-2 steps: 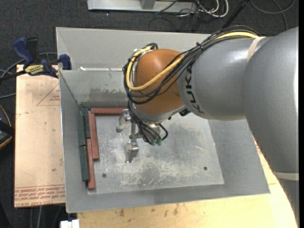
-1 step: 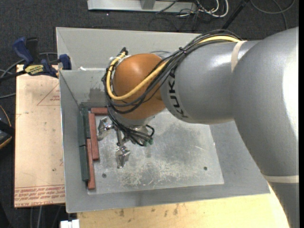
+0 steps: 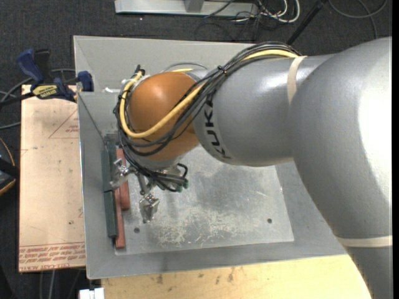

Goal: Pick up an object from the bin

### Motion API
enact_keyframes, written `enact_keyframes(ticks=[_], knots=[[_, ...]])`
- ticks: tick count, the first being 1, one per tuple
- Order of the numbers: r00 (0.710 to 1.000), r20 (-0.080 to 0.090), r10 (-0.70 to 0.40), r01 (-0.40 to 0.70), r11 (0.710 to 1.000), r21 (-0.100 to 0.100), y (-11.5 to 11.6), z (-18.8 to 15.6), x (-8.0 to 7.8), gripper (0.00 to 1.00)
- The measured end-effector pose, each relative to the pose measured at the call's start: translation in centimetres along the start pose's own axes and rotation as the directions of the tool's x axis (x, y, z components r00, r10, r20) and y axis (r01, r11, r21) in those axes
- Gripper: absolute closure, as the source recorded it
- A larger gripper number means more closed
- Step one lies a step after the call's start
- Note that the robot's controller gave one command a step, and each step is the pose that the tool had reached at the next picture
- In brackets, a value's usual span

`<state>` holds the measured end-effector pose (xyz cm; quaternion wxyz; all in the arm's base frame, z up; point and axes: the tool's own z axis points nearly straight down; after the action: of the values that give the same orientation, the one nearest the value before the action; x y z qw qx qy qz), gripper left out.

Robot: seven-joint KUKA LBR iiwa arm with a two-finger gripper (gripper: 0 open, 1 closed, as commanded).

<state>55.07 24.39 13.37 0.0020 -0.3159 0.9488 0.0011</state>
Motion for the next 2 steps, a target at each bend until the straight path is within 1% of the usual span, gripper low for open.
enact_keyframes(ticks=[1,2], knots=[[0.974,0.016,-0.226,0.226,0.974,0.01,-0.4,4.0,-1.8,0.0],[0.942,0.008,-0.335,0.335,0.942,0.006,-0.5,5.6,-2.5,1.0]])
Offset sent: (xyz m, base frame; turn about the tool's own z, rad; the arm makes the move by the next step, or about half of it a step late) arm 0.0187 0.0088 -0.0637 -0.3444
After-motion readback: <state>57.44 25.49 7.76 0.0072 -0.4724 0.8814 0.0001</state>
